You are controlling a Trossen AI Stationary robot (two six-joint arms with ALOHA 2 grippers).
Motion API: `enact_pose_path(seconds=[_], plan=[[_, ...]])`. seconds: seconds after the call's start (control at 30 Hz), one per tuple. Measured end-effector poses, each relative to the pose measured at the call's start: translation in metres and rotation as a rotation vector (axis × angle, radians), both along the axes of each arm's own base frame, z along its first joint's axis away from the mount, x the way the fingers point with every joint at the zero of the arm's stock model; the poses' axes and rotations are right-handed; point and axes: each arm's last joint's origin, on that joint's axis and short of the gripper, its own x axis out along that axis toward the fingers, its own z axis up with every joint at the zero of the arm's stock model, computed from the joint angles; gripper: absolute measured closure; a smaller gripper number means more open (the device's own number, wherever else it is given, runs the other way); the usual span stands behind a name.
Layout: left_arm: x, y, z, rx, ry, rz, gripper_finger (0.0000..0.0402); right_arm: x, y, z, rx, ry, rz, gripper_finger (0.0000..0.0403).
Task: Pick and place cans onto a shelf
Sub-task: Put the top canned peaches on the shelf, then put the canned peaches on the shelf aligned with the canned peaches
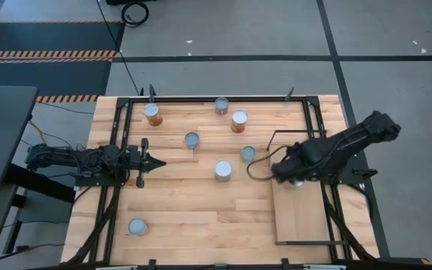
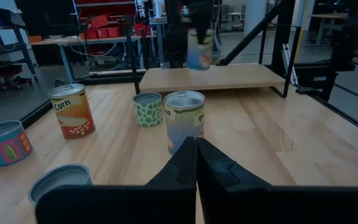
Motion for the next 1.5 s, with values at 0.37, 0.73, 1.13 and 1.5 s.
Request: enact_pose_path(seconds=[0.37,0.73,1.13,1.5], plan=[[0.000,0.000,0.000,0.000,0.000,0.000,0.0397,-0.004,-0.059,-0.011,-0.047,-0.159,-0.229,0.0070],[0.000,0.000,0.000,0.000,0.001,0.000,0.0397,0.000,-0.087,-0.018,-0.096,-0.127,-0.241,0.0054],[0.000,0.000,0.000,0.000,0.000,0.001,0.0397,-0.002,-0.088,-0.015,-0.074,-0.145,-0.234,0.0023],[0.000,0.000,0.000,0.000,0.000,0.000,0.0397,0.005,-0.062,0.024,-0.198,-0.303,0.037,0.0027]])
